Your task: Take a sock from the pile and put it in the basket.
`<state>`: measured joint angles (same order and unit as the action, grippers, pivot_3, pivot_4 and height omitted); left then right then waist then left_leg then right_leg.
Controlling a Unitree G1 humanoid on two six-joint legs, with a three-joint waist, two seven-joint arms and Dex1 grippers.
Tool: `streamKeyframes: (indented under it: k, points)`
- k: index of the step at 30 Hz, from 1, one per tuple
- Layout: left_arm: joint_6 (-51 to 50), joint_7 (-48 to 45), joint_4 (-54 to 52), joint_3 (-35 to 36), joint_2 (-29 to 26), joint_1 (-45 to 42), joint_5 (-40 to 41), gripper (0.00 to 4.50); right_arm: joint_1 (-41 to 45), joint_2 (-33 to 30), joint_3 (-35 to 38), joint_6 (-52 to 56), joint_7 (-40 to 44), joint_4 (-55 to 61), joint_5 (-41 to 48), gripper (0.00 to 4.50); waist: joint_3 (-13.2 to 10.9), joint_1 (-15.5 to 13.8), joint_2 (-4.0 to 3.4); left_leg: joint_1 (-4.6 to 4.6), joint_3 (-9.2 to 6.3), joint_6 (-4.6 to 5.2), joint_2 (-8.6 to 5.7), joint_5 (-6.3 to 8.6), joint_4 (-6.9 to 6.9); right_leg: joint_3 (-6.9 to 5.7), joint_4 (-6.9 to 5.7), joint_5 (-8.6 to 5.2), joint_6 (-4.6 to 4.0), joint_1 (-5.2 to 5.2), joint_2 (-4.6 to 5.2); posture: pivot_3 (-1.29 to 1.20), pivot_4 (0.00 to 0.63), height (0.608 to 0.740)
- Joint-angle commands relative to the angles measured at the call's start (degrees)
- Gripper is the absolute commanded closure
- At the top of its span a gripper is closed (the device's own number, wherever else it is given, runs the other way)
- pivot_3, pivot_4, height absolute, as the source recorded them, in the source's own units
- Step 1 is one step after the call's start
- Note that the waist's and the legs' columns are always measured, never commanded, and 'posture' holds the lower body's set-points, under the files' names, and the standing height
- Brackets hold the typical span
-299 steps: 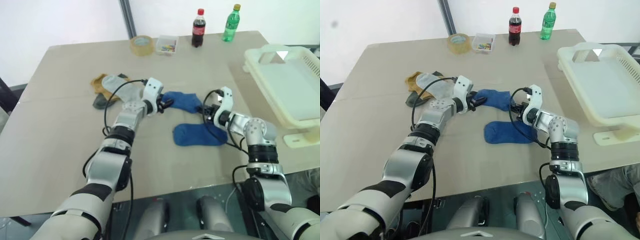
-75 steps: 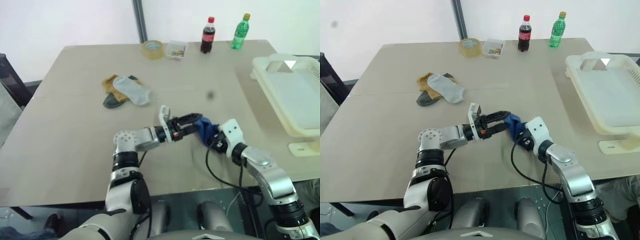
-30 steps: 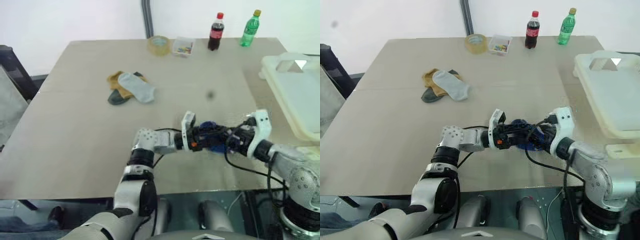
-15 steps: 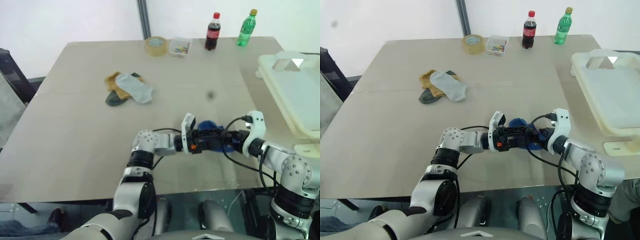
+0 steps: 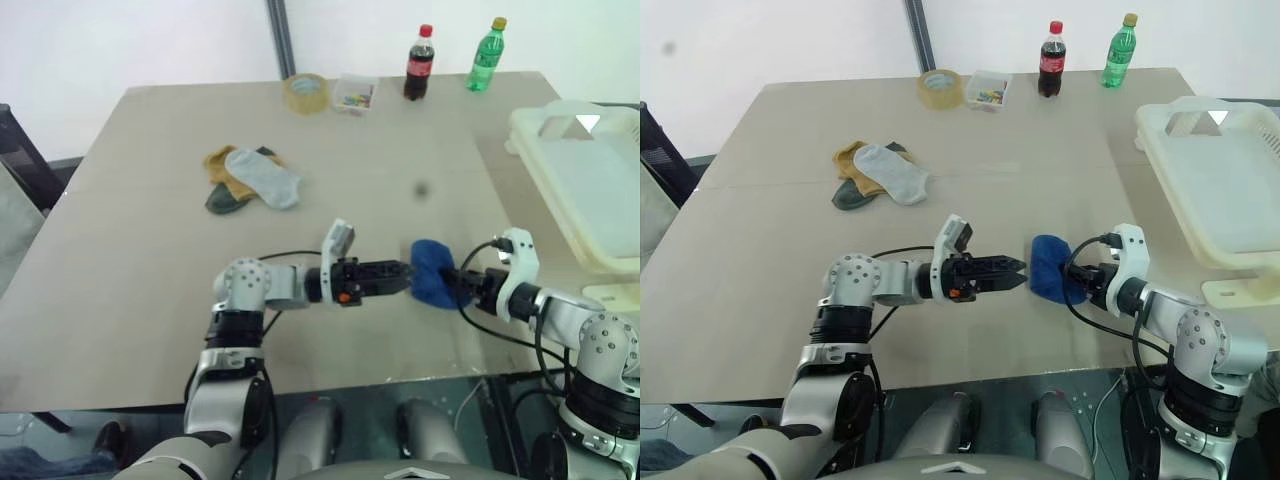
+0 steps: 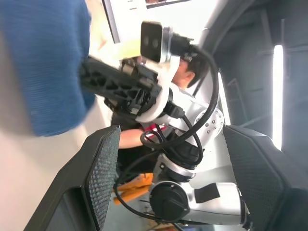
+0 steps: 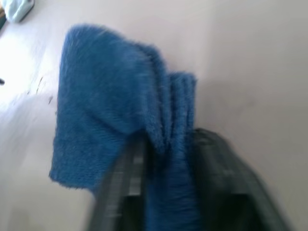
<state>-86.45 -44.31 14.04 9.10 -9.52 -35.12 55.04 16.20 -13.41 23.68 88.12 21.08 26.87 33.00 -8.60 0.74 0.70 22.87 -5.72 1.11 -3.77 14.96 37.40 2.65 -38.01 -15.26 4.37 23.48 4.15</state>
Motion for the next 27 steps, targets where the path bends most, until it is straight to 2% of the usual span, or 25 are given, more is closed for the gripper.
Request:
streamKeyframes:
  k: [1,7,10,14,18,20,23,27]
  points:
    - [3.3,-1.0,0.1,-1.2,-0.2,-0.3,-1.1,0.81,-0.9,0.7,-1.6,1.3,0.7,-1.1,1.6,4.35,0.0,0.1,0.0,0.0,0.0,0.0,0.0,0.0,0.0,0.0,0.0,0.0,0.0,0.0,0.0,0.0,0.15,0.74]
    - [6.0,-1.8,-0.6,-3.4,-0.8,0.4,-2.9,0.81,-0.1,2.6,0.1,0.8,-0.3,-2.2,2.0,4.35,0.0,0.3,-0.02,-0.02,0.04,0.0,0.07,0.0,0.0,0.03,-0.02,0.02,-0.04,0.02,-0.02,0.0,0.15,0.74]
    - [12.4,-2.5,-3.1,-6.2,-2.7,1.8,-6.7,0.81,-0.1,3.3,1.5,0.9,-0.7,-1.6,2.4,4.35,0.0,0.4,-0.03,-0.06,0.09,0.0,0.08,0.0,0.0,0.08,-0.03,0.04,-0.07,0.02,-0.02,0.0,0.15,0.74]
    - [29.4,-5.0,-10.1,-15.1,-8.0,5.5,-18.0,0.81,-0.7,3.3,4.4,2.6,-0.5,0.6,3.6,4.35,0.0,0.2,-0.03,-0.06,0.11,-0.01,0.12,0.0,-0.02,0.11,-0.02,0.06,-0.1,0.05,0.02,0.0,0.15,0.74]
    - [44.8,-8.8,-16.3,-19.2,-11.7,9.5,-25.1,0.81,-1.0,1.2,8.7,4.3,-0.2,3.7,5.9,4.35,0.0,-0.1,-0.04,-0.02,0.12,-0.01,0.09,0.0,-0.06,0.12,0.05,0.07,-0.11,0.05,0.17,0.0,0.15,0.74]
    - [56.9,-9.4,-17.9,-21.3,-12.8,11.7,-31.2,0.81,-0.4,-0.4,10.4,4.4,-0.8,5.1,7.2,4.35,0.0,-0.2,-0.07,0.02,0.12,0.0,0.05,0.0,-0.08,0.09,0.08,0.07,-0.11,0.06,0.24,0.0,0.15,0.74]
    - [70.7,-9.5,-17.0,-21.8,-10.6,14.1,-35.4,0.81,0.2,-3.6,11.5,4.4,-1.5,5.4,10.4,4.35,0.0,-0.3,-0.08,0.04,0.16,0.01,0.01,0.01,-0.09,0.09,0.1,0.07,-0.11,0.07,0.33,0.0,0.15,0.74]
    - [80.1,-9.9,-14.9,-22.7,-7.8,15.1,-38.2,0.81,0.8,-5.4,12.0,4.4,-3.3,4.4,12.8,4.35,0.0,-0.2,-0.08,0.05,0.15,0.06,0.03,0.01,-0.08,0.05,0.09,0.07,-0.11,0.05,0.33,0.0,0.15,0.74]
